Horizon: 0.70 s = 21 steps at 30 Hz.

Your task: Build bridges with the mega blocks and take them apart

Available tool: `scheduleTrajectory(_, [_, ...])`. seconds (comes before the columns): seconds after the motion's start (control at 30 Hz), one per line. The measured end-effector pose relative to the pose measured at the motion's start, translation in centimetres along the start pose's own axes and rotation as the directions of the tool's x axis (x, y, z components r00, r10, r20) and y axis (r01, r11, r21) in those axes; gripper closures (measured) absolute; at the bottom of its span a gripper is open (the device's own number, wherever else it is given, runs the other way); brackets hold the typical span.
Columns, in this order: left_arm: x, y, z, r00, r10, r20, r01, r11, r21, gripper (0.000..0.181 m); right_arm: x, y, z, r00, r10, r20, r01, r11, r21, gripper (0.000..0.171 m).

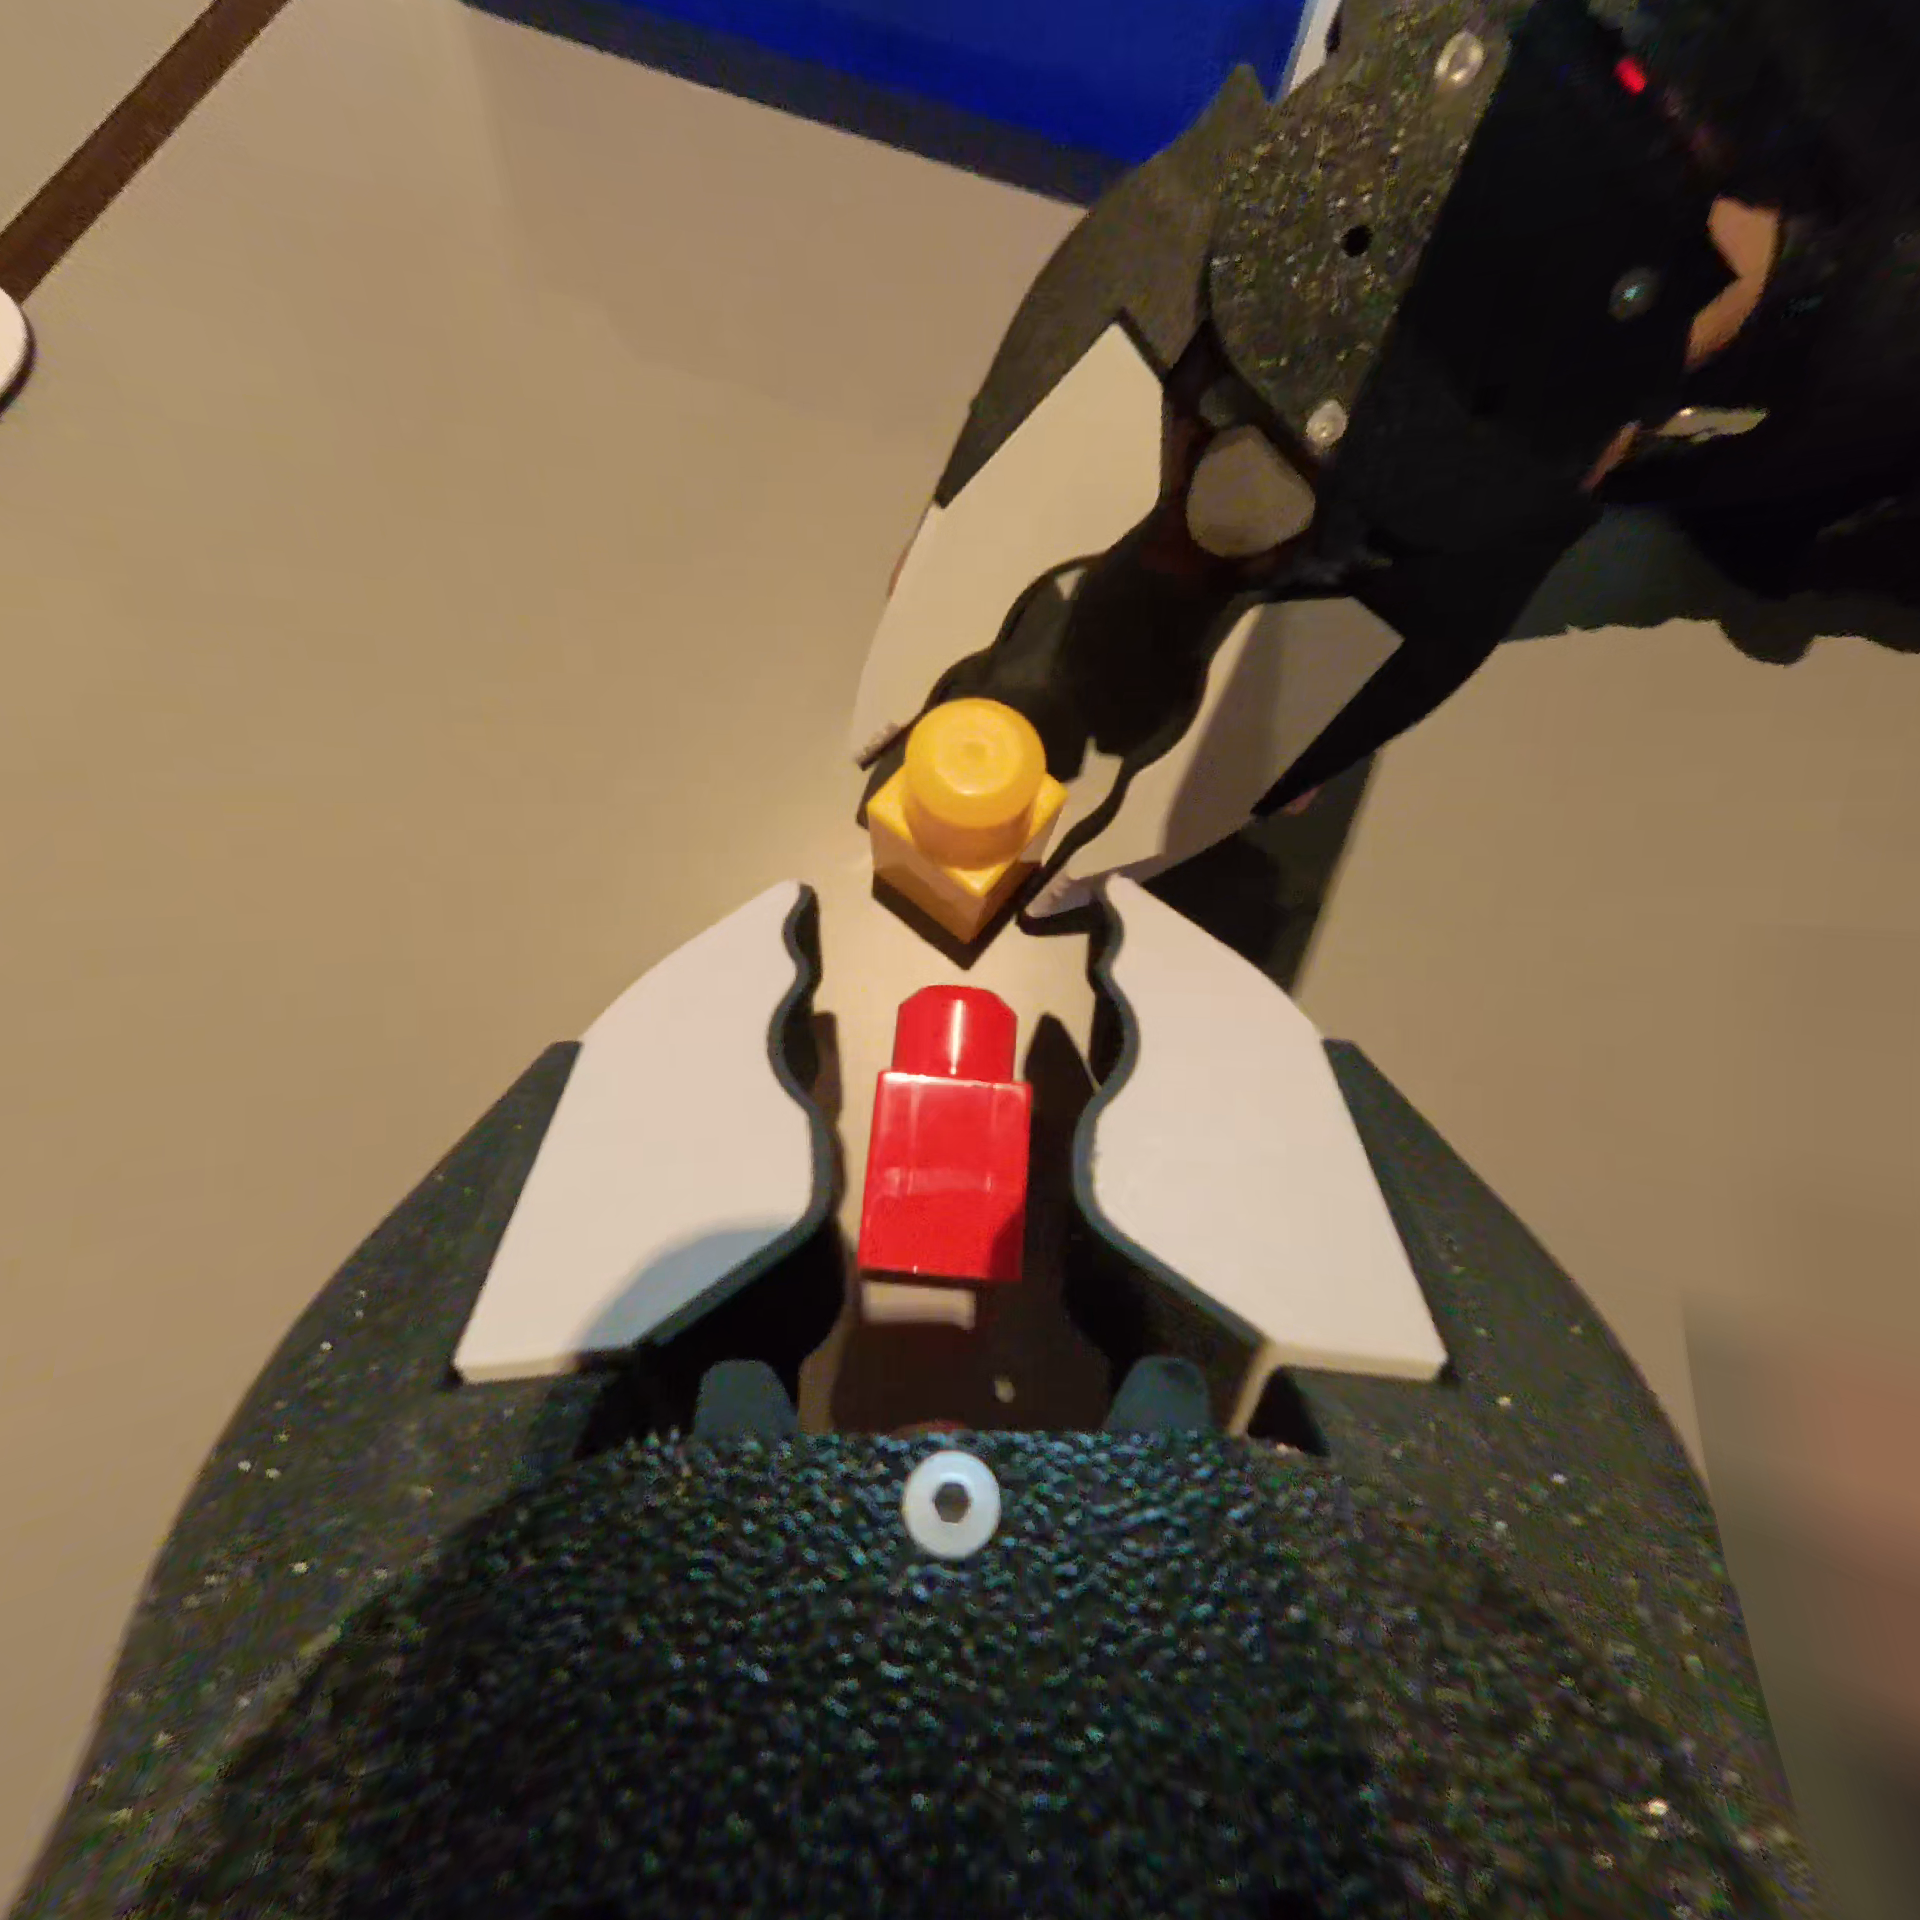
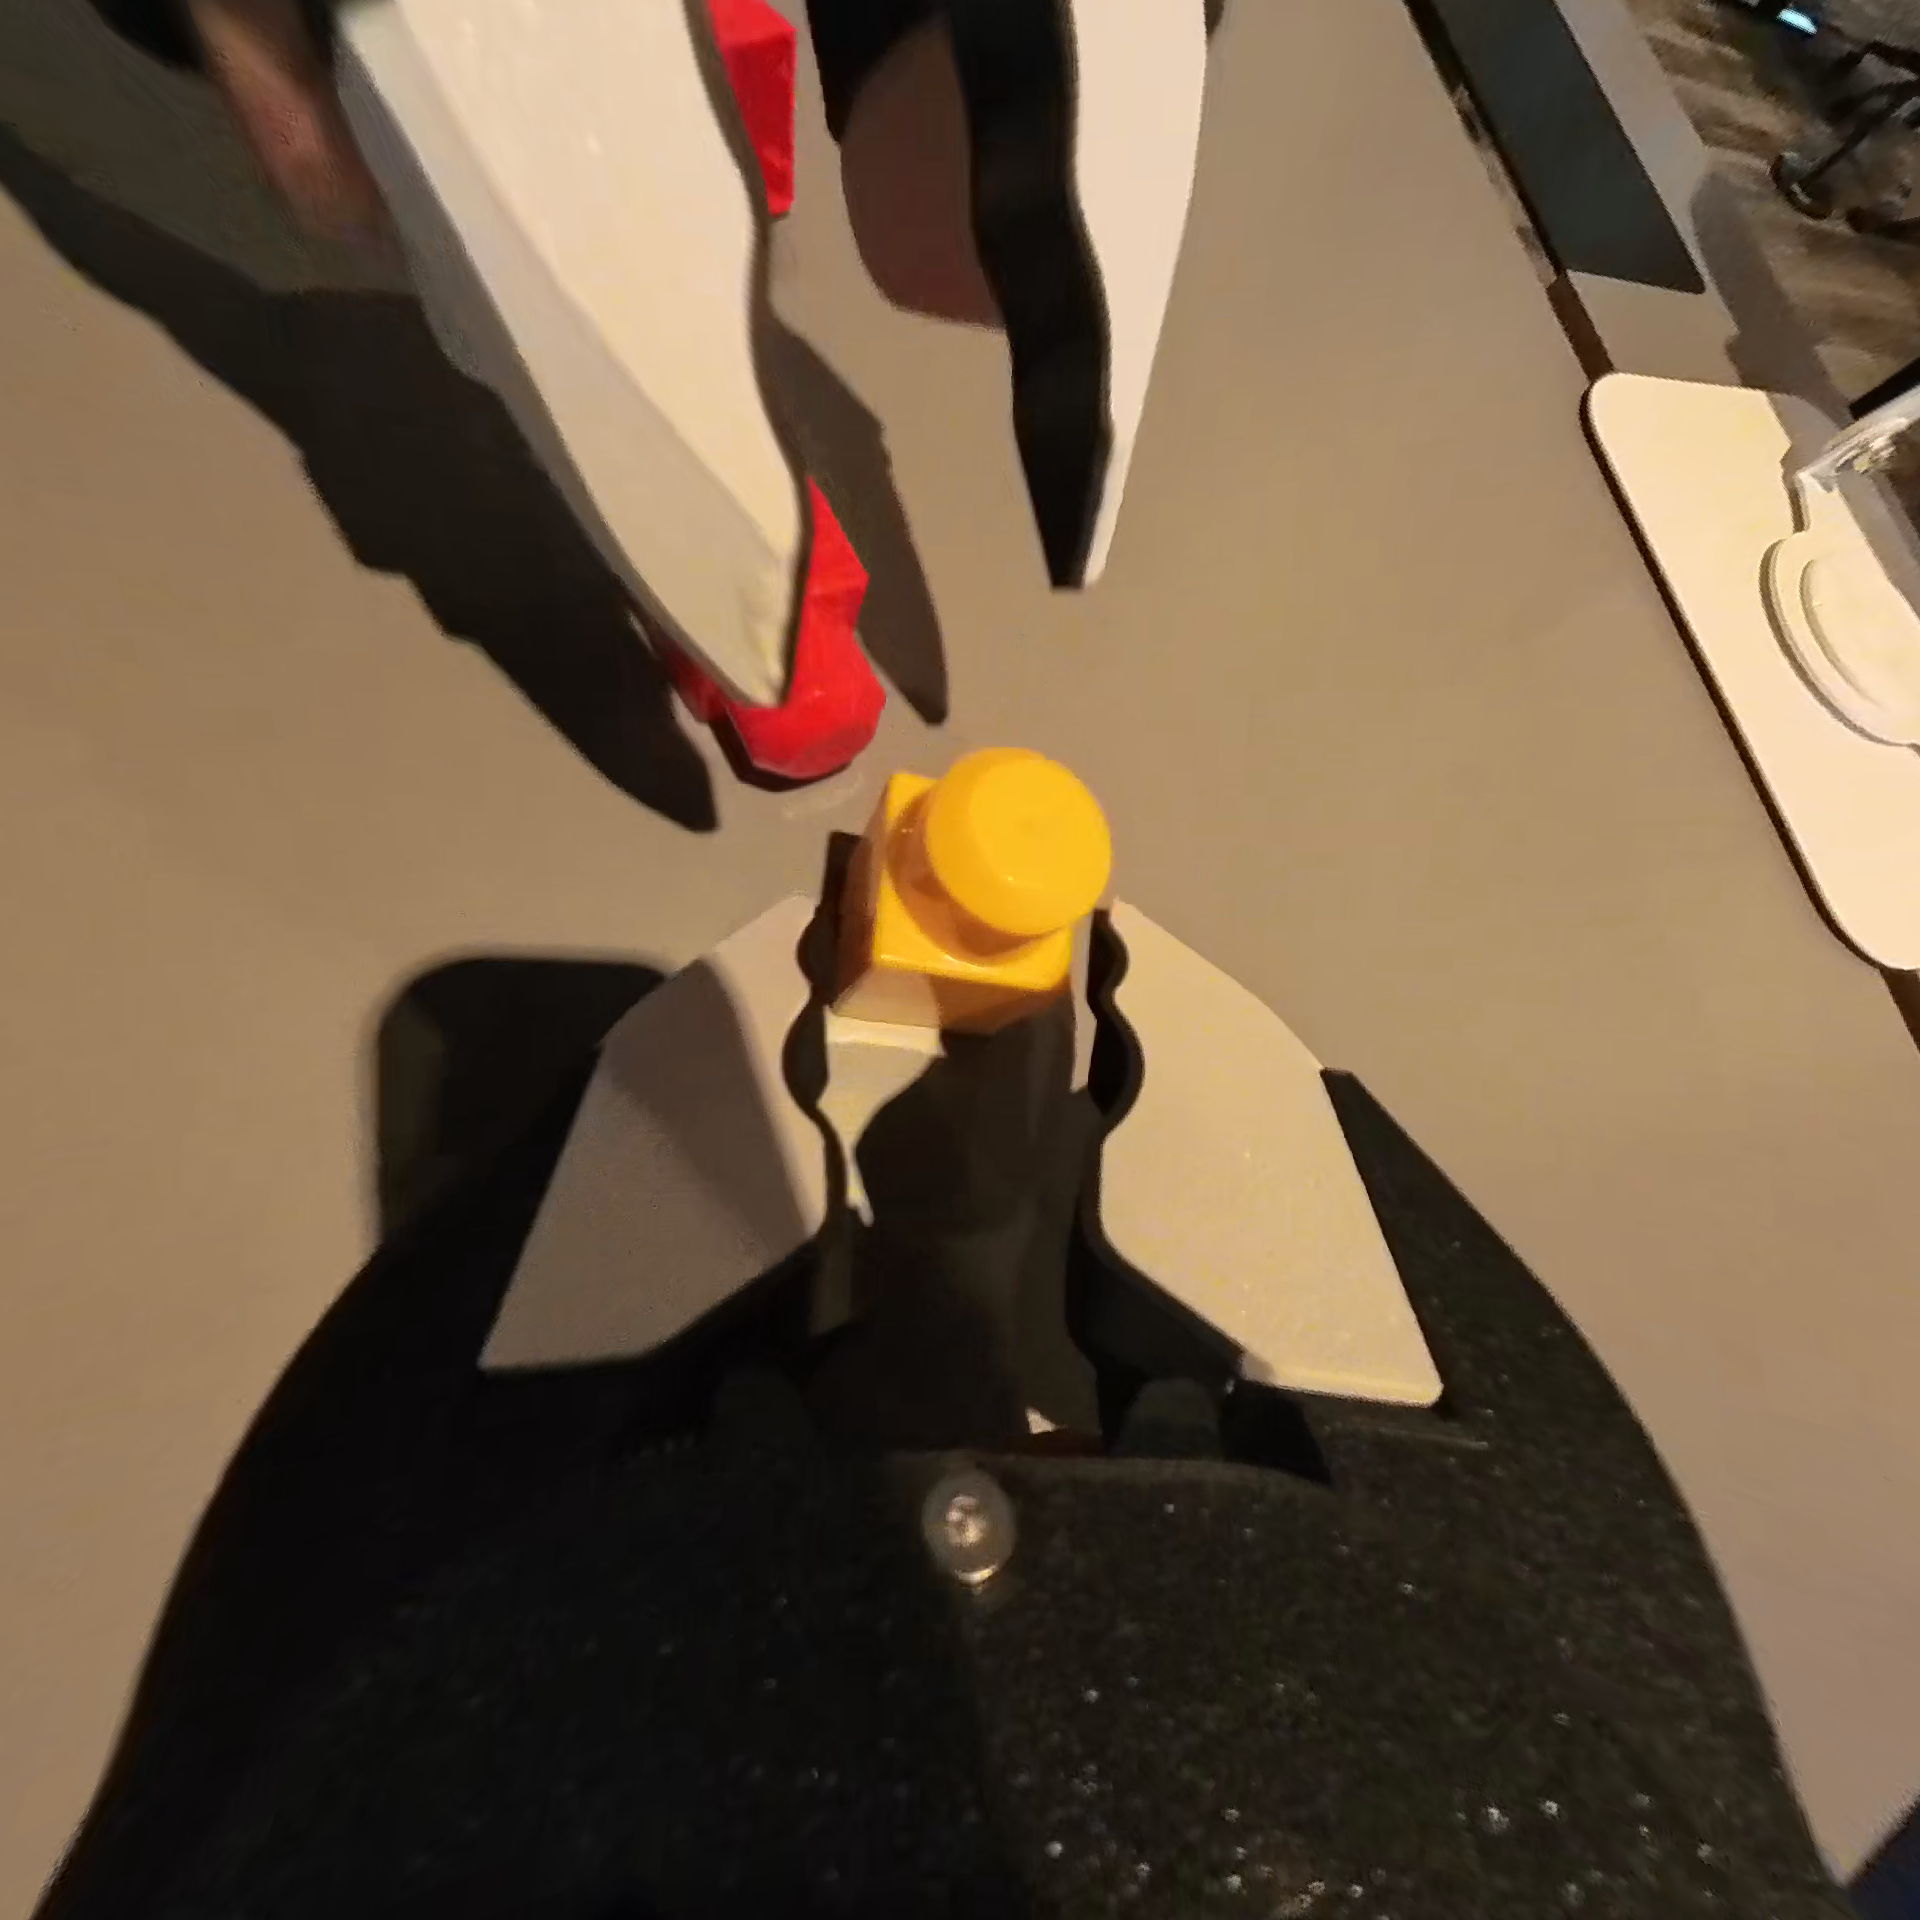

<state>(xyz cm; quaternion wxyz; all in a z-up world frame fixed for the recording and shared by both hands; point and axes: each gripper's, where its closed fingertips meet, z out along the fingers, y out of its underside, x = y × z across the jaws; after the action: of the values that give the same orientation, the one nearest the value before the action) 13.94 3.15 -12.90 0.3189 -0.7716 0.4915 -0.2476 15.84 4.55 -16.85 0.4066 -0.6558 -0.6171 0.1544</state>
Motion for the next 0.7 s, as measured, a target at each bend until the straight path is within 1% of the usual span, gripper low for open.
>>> scheduleTrajectory(0.07, [0.2,0.6,-0.5,0.998,-0.017,-0.058,0.016,1.000,-0.027,0.126,-0.1,0.0,-0.1,1.000,0.010,0.020,-0.010,1.000,0.009,0.118])
scheduleTrajectory(0.13, [0.4,1.7,-0.8,0.995,-0.019,-0.098,0.011,0.997,-0.079,0.126,-0.2,0.0,-0.1,0.999,0.007,0.035,-0.007,1.000,0.018,0.113])
scheduleTrajectory(0.23, [0.3,3.2,-0.9,0.993,-0.006,-0.116,-0.013,0.987,-0.160,0.126,-0.4,-0.1,-0.2,0.999,0.001,0.048,-0.002,1.000,0.024,0.108])
scheduleTrajectory(0.33, [0.2,5.2,-0.6,0.995,0.006,-0.096,-0.032,0.960,-0.277,0.126,-0.4,-0.2,-0.3,0.998,0.011,0.054,-0.013,0.999,0.037,0.107])
scheduleTrajectory(0.37, [0.1,5.8,-0.4,0.996,0.015,-0.088,-0.042,0.948,-0.316,0.128,-0.3,-0.2,-0.3,0.998,0.016,0.054,-0.018,0.999,0.040,0.107])
scheduleTrajectory(0.43, [0.0,7.0,-0.1,0.997,0.035,-0.075,-0.062,0.919,-0.390,0.144,-0.2,-0.3,-0.4,0.998,0.020,0.052,-0.022,0.999,0.044,0.107])
scheduleTrajectory(0.47, [0.0,7.2,0.0,0.997,0.041,-0.068,-0.065,0.913,-0.403,0.144,-0.2,-0.3,-0.4,0.999,0.018,0.048,-0.020,0.999,0.046,0.107])
scheduleTrajectory(0.57, [0.2,6.4,-0.2,0.997,0.020,-0.080,-0.048,0.933,-0.357,0.145,0.3,-0.5,-0.8,1.000,0.005,0.022,-0.006,0.998,0.057,0.107])
scheduleTrajectory(0.63, [0.2,5.2,-1.0,0.995,-0.006,-0.096,-0.022,0.959,-0.284,0.145,1.1,-1.1,-1.7,1.000,-0.001,-0.012,0.002,0.996,0.089,0.108])
scheduleTrajectory(0.7, [0.2,3.7,-2.0,0.992,-0.029,-0.124,0.005,0.982,-0.190,0.145,2.0,-2.2,-3.2,0.999,0.018,-0.045,-0.011,0.987,0.160,0.109])
